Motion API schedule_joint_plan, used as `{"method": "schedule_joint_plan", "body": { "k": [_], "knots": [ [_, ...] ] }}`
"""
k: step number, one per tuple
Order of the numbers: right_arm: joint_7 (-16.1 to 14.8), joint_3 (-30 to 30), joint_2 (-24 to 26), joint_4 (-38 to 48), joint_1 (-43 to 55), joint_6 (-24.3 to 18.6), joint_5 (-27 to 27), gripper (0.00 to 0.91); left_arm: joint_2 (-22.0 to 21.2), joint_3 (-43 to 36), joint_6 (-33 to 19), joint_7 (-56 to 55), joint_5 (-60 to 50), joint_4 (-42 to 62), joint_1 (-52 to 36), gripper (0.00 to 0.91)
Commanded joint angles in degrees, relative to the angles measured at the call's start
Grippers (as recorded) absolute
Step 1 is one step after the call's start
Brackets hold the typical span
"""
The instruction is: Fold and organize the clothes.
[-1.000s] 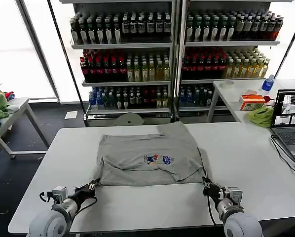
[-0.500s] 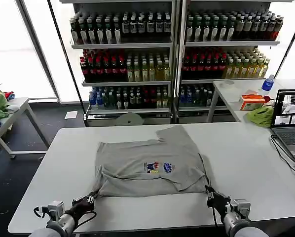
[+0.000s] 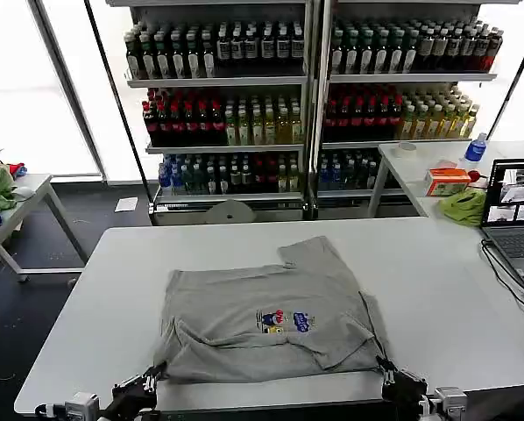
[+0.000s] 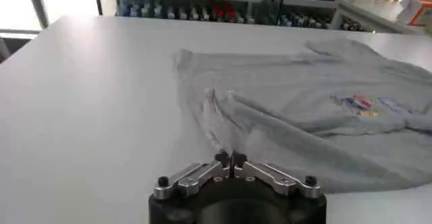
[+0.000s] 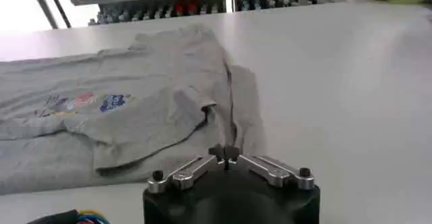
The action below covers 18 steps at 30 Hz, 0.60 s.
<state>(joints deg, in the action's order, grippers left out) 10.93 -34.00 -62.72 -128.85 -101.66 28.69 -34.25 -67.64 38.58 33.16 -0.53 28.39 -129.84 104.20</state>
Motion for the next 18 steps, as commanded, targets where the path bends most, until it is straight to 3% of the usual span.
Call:
{"method": "schedule_joint_plan", "body": {
  "k": [1, 9, 13, 18],
  "knots": [
    [0.3, -1.0, 0.0, -2.0, -3.4, -0.4, 0.3, 0.907, -1.0, 1.6, 0.0, -0.2, -2.1, -2.6, 6.0, 0.907],
    [0.2, -2.6, -0.3, -2.8, -1.3, 0.2, -3.3, 0.907, -0.8, 3.3, 0.0, -0.3, -2.7, -3.4, 6.3, 0.907],
    [-1.6, -4.4, 0.2, -4.1, 0.7, 0.2, -4.8, 0.907, -0.3, 7.5, 0.0, -0.4, -2.6, -3.6, 6.3, 0.907],
    [-4.8, -5.5, 3.0, -3.6, 7.7, -0.1, -5.8, 0.907, 4.8, 12.7, 0.0, -0.1, 1.3, -1.6, 1.5, 0.907]
  ]
}}
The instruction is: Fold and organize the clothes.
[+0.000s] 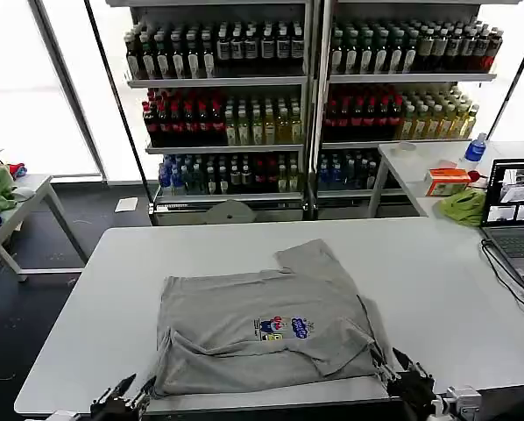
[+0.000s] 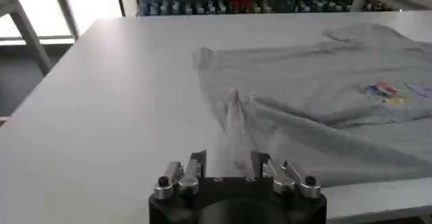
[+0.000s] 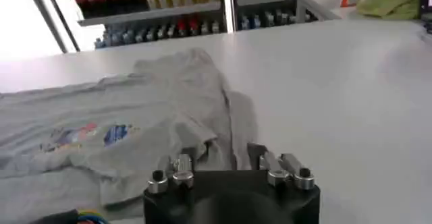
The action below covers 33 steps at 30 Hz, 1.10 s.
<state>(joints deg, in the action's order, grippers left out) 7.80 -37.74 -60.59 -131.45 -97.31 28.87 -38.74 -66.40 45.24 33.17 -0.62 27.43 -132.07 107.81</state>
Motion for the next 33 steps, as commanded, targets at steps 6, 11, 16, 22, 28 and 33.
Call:
{"method": "schedule_joint_plan", "body": {
  "k": [6, 11, 16, 22, 28, 33],
  "knots": [
    [-5.2, 2.2, 5.3, 8.0, 21.8, 3.9, -4.5, 0.907, 12.8, 2.8, -0.1, -0.4, 10.6, 6.2, -13.8, 0.907],
    [-8.4, 12.9, 5.7, 24.1, 39.3, 4.2, -2.7, 0.907, 16.6, -4.6, -0.1, -0.3, 14.1, 15.8, -25.6, 0.907],
    [-11.7, 21.7, 2.6, 39.9, 54.3, 4.3, -1.0, 0.907, 18.9, -13.8, -0.1, 1.2, 15.2, 24.3, -38.4, 0.907],
    [-13.6, 26.9, -1.1, 50.7, 61.0, 4.3, 1.2, 0.907, 18.8, -22.7, -0.1, 1.5, 16.1, 32.6, -48.4, 0.907],
    [-14.4, 28.8, -5.6, 58.8, 65.5, 4.2, 4.0, 0.907, 17.4, -28.6, -0.1, 2.5, 15.8, 39.6, -55.9, 0.907],
    [-15.0, 29.0, -9.1, 66.3, 68.7, 4.0, 6.4, 0.907, 16.3, -31.3, -0.1, 2.6, 15.4, 43.2, -58.7, 0.907]
  ]
}}
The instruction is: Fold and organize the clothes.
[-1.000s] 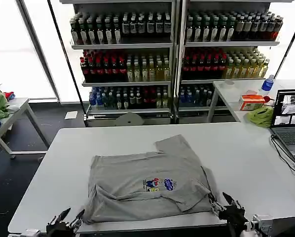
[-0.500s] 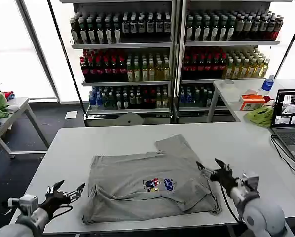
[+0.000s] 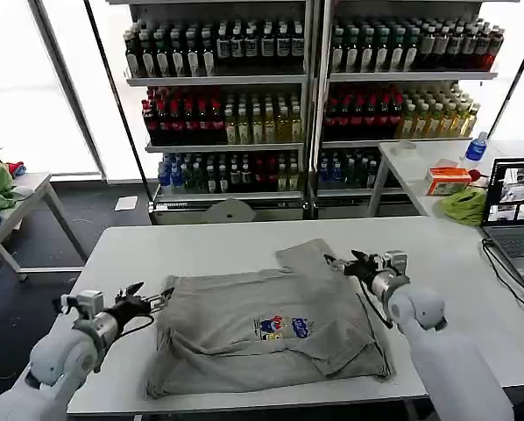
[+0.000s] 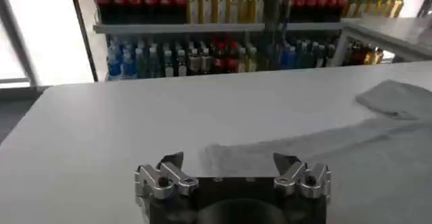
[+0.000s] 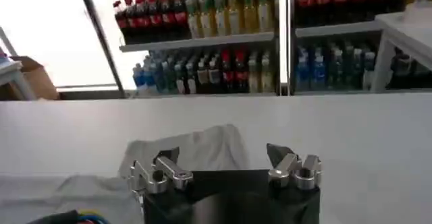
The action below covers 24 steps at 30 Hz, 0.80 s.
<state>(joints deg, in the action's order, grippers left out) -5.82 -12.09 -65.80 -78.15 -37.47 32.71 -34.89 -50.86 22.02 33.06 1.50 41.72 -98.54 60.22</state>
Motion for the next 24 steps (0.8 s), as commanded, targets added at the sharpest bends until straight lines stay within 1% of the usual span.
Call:
{"method": "schedule_joint_plan", "body": {
  "k": [1, 4, 5, 6, 7, 12, 16, 19, 20, 21, 22, 23, 24],
  "knots": [
    [-1.4, 3.5, -4.4, 13.9, 9.2, 0.2, 2.5, 0.907, 0.6, -8.3, 0.0, 0.4, 1.0, 10.4, -11.4, 0.907],
    [-1.5, 3.9, -5.4, 15.5, 10.0, 0.3, 2.8, 0.897, 0.2, -8.5, 0.0, 0.5, 1.0, 11.6, -12.0, 0.907],
    [-1.7, 4.2, -5.7, 16.2, 10.3, 0.3, 3.1, 0.181, 0.1, -8.6, 0.0, 0.6, 1.0, 11.9, -12.1, 0.907],
    [-1.9, 4.5, -5.7, 16.7, 10.4, 0.4, 3.4, 0.030, 0.0, -8.7, 0.0, 0.5, 1.0, 12.0, -12.2, 0.907],
    [-1.9, 4.7, -5.8, 16.9, 10.5, 0.4, 3.6, 0.000, -0.1, -8.7, 0.0, 0.5, 0.9, 12.1, -12.2, 0.907],
    [-2.9, 5.5, -6.0, 17.7, 10.2, 0.4, 3.9, 0.000, -0.8, -8.7, 0.0, 0.7, 0.7, 12.8, -12.1, 0.907],
    [-3.6, 5.8, -5.8, 15.7, 9.2, 0.4, 2.9, 0.000, -1.1, -8.7, 0.0, 0.9, 0.6, 13.1, -11.9, 0.907],
    [-3.4, 5.8, -6.1, 14.6, 8.9, 0.4, 2.1, 0.000, -1.6, -8.8, 0.0, 0.8, 0.6, 13.6, -12.2, 0.907],
    [-3.3, 5.8, -6.1, 14.5, 8.9, 0.4, 2.0, 0.000, -1.7, -8.9, 0.0, 0.8, 0.7, 13.8, -12.2, 0.615],
    [-3.3, 5.8, -6.2, 13.9, 8.7, 0.4, 1.9, 0.000, -1.7, -9.0, 0.0, 0.9, 0.7, 13.9, -12.1, 0.111],
    [-3.3, 5.8, -6.1, 13.3, 8.5, 0.4, 1.7, 0.000, -1.7, -9.1, -0.1, 1.0, 0.8, 14.0, -12.1, 0.030],
    [-3.3, 5.9, -6.0, 13.1, 8.4, 0.4, 1.6, 0.000, -1.8, -9.2, -0.1, 0.7, 0.8, 14.1, -12.0, 0.010],
    [-3.3, 5.9, -6.0, 12.9, 8.2, 0.4, 1.6, 0.000, -2.0, -9.2, 0.0, 0.5, 0.9, 14.4, -12.0, 0.010]
  ]
}}
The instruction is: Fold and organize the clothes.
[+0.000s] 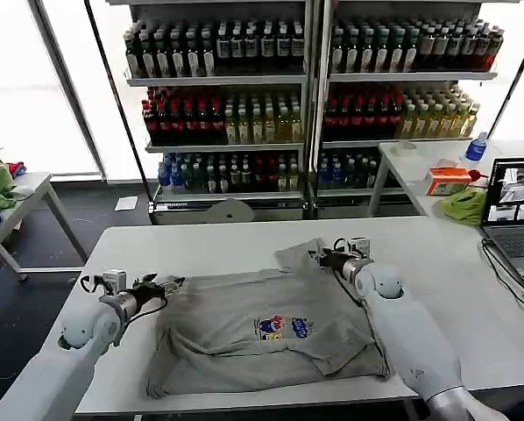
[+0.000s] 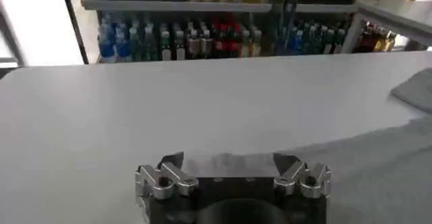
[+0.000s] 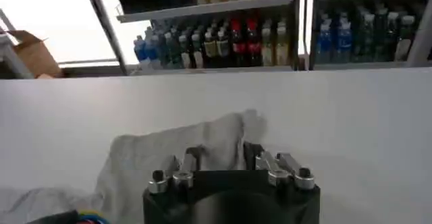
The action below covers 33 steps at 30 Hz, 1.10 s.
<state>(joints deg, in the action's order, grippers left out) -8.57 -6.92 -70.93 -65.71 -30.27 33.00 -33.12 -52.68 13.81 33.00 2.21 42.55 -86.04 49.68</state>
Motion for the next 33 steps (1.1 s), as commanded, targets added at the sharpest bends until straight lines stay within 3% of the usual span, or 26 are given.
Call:
{"method": "schedule_joint_plan", "body": {
  "k": [1, 22, 33],
  "knots": [
    [-0.5, 0.7, -0.8, 0.4, 0.9, 0.1, -0.2, 0.000, -0.2, -1.0, 0.0, -0.2, 0.3, 2.1, -1.3, 0.010],
    [0.5, 0.2, -0.9, -0.7, 0.1, 0.1, -1.1, 0.000, 0.1, -0.9, 0.0, 0.4, 1.5, -0.6, 2.0, 0.020],
    [2.8, -3.5, 2.2, -13.1, -6.9, -0.4, -8.2, 0.000, 0.7, 2.4, -0.9, -2.7, 5.5, -7.6, 3.0, 0.020]
  ]
}}
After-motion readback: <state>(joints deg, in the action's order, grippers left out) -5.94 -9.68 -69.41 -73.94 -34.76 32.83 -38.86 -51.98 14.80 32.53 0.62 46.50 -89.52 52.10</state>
